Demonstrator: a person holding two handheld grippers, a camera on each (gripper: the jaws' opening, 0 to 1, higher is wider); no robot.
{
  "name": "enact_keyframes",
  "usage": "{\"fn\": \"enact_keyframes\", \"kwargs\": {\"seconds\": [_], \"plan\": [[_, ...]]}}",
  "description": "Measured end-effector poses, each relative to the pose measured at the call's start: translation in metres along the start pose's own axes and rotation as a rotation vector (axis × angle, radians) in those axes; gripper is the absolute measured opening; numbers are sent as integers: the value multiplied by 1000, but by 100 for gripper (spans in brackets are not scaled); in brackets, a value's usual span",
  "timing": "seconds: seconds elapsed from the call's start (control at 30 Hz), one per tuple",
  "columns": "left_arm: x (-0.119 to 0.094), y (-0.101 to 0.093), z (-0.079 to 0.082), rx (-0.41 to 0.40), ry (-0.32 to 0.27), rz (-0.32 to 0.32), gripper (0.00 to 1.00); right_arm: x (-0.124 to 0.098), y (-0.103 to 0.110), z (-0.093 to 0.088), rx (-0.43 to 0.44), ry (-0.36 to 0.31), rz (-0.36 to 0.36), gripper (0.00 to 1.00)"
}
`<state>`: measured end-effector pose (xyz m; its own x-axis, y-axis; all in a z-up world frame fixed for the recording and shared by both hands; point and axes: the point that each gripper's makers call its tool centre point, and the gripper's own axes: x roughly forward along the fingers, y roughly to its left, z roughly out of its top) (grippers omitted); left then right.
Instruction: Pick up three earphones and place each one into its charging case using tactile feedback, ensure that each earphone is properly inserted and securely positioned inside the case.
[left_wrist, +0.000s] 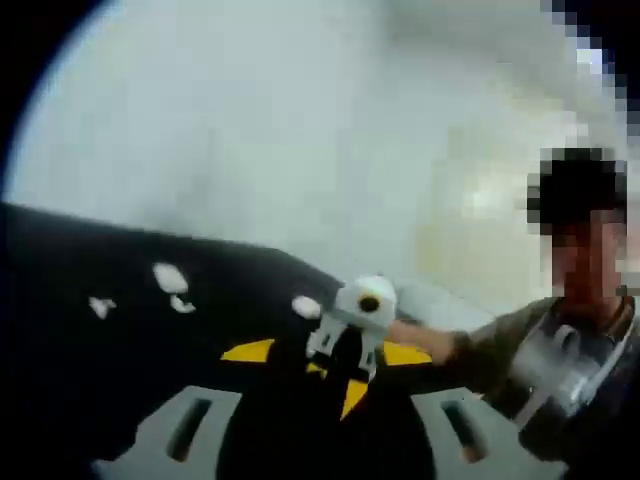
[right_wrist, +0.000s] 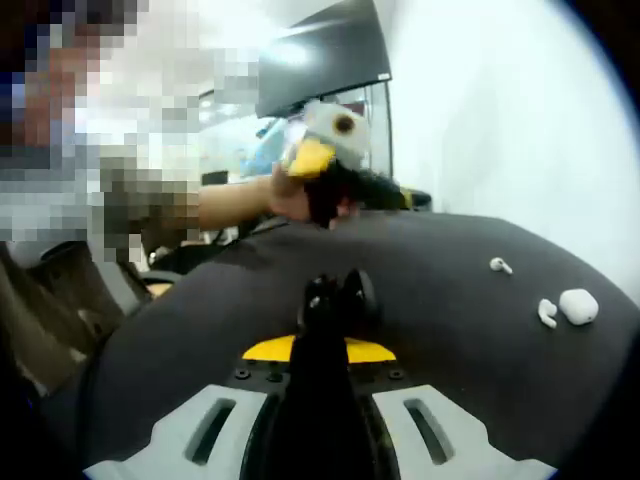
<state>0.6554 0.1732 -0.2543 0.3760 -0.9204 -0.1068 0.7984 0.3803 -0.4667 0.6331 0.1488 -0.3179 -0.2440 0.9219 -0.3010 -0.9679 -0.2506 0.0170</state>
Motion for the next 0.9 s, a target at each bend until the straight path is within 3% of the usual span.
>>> {"fn": "enact_keyframes", "kwargs": {"seconds": [0.03, 0.1, 0.2, 0.27, 0.37, 0.43, 0.47, 0.5, 0.53, 0.6, 0.7, 0.9], "plan": [[2, 7, -8, 40, 23, 29, 46, 0, 0, 0, -1, 0, 0, 18], [2, 12, -21, 204, 104, 33, 46, 0, 0, 0, 1, 0, 1, 18], [12, -5, -31, 338, 145, -45, 50, 0, -1, 0, 3, -1, 3, 18], [17, -11, -34, 401, 154, -69, 45, 0, -1, 0, 4, -1, 3, 18], [21, -10, -36, 398, 122, -105, 38, 0, 0, 0, 6, -1, 3, 18], [24, -7, -36, 312, 60, -117, 34, 0, 0, 0, 8, -1, 3, 18], [22, -2, -43, 348, 158, -80, 33, 0, 1, 0, 9, -1, 3, 18], [22, -3, -41, 430, 154, -78, 32, 0, 1, 0, 11, -1, 3, 18], [22, -4, -37, 440, 92, -81, 31, 0, 1, 0, 12, -1, 3, 18], [20, -3, -41, 419, 124, -78, 31, -1, 1, 0, 11, -1, 3, 18], [19, -1, -40, 438, 126, -74, 31, -1, 2, 0, 11, -1, 2, 18], [16, -3, -35, 442, 92, -82, 31, -2, 3, -1, 11, 0, 1, 18]]}}
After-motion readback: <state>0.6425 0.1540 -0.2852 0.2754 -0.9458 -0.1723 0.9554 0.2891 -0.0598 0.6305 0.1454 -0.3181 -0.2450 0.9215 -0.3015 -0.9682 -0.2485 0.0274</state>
